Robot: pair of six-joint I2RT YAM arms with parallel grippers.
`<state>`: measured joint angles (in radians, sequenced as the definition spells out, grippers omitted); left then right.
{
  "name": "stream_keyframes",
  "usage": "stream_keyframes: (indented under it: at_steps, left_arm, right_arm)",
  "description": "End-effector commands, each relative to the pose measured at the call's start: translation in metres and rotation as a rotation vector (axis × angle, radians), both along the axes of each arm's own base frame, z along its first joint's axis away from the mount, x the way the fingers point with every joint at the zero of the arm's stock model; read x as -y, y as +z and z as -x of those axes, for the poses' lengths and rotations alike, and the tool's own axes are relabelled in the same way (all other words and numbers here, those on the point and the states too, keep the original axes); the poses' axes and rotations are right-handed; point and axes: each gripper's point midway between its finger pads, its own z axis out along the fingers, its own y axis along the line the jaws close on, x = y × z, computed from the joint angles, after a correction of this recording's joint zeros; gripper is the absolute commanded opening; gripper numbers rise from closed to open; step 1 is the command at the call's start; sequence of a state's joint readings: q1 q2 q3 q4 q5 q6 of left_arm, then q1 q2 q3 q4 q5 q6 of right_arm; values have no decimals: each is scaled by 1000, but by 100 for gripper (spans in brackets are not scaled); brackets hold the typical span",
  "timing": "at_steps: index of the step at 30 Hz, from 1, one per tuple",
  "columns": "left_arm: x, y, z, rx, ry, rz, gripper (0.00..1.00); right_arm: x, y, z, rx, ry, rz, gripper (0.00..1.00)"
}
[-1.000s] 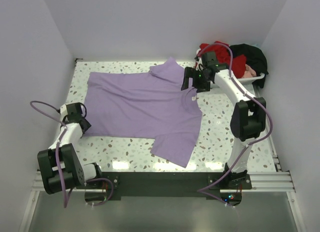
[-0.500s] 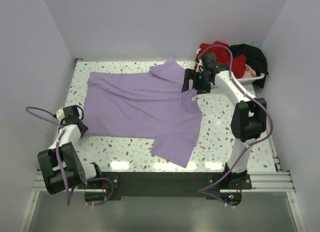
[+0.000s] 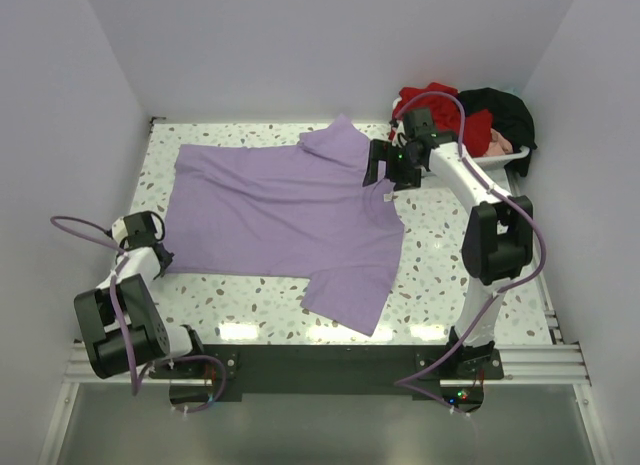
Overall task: Fold and stack the t-shirts
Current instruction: Fold the tshirt
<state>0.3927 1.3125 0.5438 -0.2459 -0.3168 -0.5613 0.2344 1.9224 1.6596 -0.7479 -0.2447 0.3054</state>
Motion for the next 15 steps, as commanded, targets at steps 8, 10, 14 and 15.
stream_keyframes:
  at_steps: [8,10,14,15]
  left_arm:
    - [4,8,-14,58,-39,35,0]
    - [5,19,-20,88,-66,31,0]
    - [7,36,-26,122,-117,21,0]
    - [7,42,-27,138,-122,17,0]
  right_arm:
    - [7,20,27,36,-4,13,95]
    - [10,15,45,21,-17,31,95]
    - [1,1,92,-6,-16,74,93]
    - [-2,-2,103,-14,-14,81,93]
